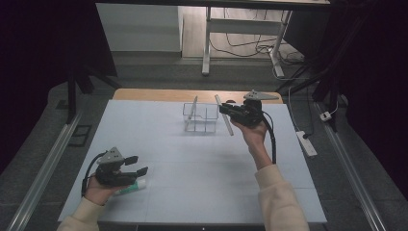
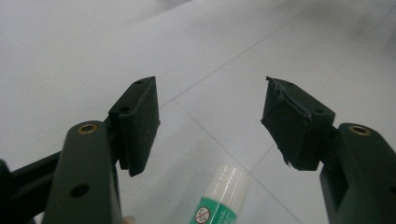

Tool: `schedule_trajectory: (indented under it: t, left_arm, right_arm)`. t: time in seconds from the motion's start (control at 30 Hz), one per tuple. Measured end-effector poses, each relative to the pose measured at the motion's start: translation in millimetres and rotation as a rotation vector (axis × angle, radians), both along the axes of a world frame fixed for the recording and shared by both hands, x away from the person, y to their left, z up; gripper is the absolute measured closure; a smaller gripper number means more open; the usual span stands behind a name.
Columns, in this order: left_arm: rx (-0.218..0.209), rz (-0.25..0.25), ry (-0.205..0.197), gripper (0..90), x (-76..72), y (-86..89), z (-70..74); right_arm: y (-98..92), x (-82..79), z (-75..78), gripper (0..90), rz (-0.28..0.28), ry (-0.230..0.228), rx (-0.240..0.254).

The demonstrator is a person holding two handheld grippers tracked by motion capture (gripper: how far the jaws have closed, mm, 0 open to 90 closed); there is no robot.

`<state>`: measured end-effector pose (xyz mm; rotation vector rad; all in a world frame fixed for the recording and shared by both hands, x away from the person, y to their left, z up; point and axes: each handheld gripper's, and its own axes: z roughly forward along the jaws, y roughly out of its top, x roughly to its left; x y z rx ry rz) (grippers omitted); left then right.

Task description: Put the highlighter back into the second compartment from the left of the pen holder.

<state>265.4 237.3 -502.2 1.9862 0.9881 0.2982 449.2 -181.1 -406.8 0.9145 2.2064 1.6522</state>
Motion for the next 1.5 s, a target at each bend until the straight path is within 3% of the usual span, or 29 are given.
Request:
schedule_trajectory:
  t: [0.5,1.5]
  left_arm:
    - [-0.001,-0.004,-0.002,36.2,0.0,-0.1,-0.4]
    - [-0.014,-0.002,-0.001,36.2,0.3,1.8,-0.5]
  right_arm:
    - [18.0,15.4,-2.3,77.7,-0.013,0.009,0.054]
    - [53.1,44.6,10.5,77.7,-0.013,-0.021,0.075]
